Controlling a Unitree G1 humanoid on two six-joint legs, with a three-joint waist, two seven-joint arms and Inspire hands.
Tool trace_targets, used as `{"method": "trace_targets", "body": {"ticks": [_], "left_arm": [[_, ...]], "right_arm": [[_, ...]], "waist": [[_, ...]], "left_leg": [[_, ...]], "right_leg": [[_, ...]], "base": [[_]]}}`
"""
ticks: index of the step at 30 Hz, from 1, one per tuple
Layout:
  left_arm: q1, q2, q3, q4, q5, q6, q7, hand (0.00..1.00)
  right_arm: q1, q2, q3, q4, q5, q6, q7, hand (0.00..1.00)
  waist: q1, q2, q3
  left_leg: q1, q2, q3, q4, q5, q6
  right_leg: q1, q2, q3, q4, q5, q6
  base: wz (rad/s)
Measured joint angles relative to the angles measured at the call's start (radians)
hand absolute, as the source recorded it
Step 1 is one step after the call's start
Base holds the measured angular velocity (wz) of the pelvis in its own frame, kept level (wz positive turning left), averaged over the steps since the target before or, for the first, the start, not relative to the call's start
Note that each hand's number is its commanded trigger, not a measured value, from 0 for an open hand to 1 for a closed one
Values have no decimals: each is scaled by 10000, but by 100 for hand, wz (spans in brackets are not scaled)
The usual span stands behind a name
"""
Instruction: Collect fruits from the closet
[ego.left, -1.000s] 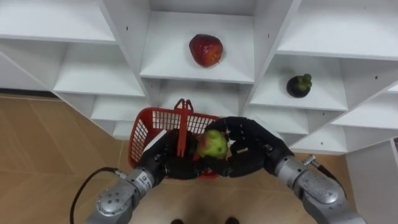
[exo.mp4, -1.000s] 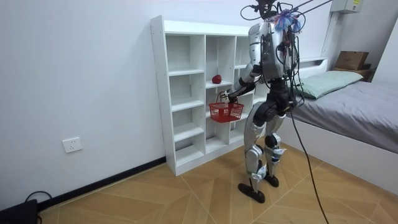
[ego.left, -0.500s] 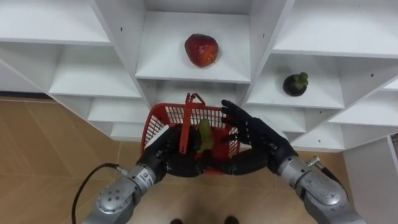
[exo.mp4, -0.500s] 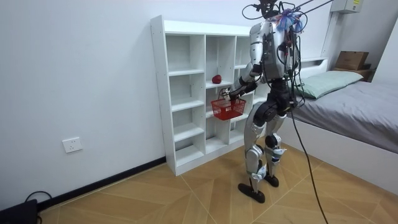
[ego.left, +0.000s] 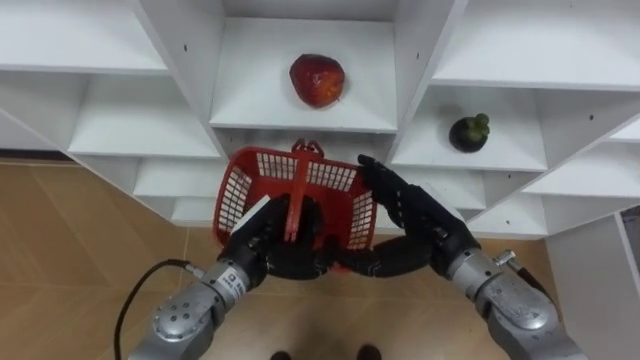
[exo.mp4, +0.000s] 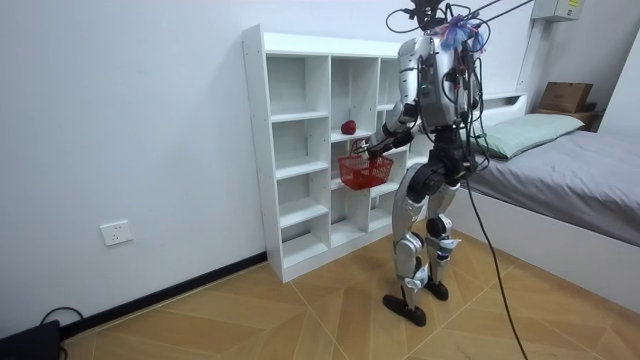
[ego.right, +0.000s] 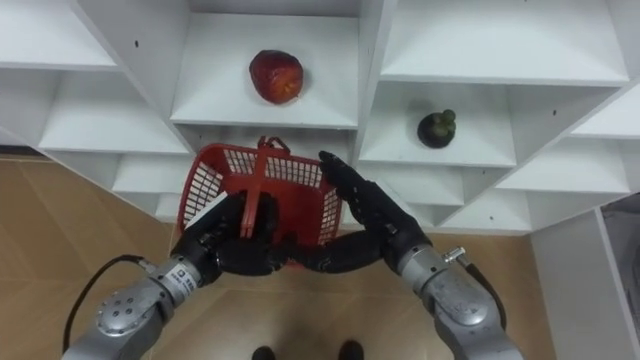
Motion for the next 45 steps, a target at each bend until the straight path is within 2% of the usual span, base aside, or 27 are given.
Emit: {"method": "trace_targets", "body": {"ticks": [10,14,19,22,24,27,33,40,45], "left_arm": [[-4,5,0,2,12,0,93,100],[31,4,24,9,20,-3,126,100],[235,6,82,8,54,-5,139,100],[383,-58,199,8,153,-4,139,100],[449,-1,221,7,155,-4,136,100],[662,-21,226,6,238,-4,138,100],[745,3,227,5,758,-4,410,100],[882,53,251,2,815,-11,522,100],[1049,78,300,-10,822,-11,606,100]], "right_arm": [[19,-13,32,2,24,-16,-27,0],[29,12,73,0,50,-16,-52,0],[43,16,218,-2,-8,-15,-59,0],[45,48,215,-75,-237,76,-19,0],[63,40,214,-165,-342,117,-2,0],[115,34,223,-576,-364,321,2,0],[534,19,244,-1263,-434,361,14,0],[819,-41,317,-1698,-427,409,-2,0],[822,-147,326,-1845,-390,418,-44,0]], "waist": [[44,-9,5],[111,-73,34],[246,-146,26],[259,-168,25],[291,-173,22],[307,-177,20],[308,-279,-31],[323,-431,-115],[352,-557,-110]], "left_leg": [[87,5,2,2,0,0],[349,5,104,-107,3,-6],[554,18,200,-181,10,-17],[692,21,223,-204,11,-21],[837,32,219,-273,14,-28],[1110,31,185,-387,15,-38],[1544,17,79,-470,13,-42],[1955,14,-36,-635,3,-64],[2373,8,-27,-799,2,-90]], "right_leg": [[123,0,-50,-25,0,0],[298,16,45,-42,-1,1],[389,41,192,-14,0,1],[569,79,192,-133,2,4],[743,118,199,-223,24,14],[1034,132,173,-372,38,26],[1646,140,-62,-626,40,37],[2142,237,-73,-860,68,74],[2548,259,-89,-1003,65,76]], "base": [[0],[-4],[-9],[1],[0],[0],[9],[5],[0]]}}
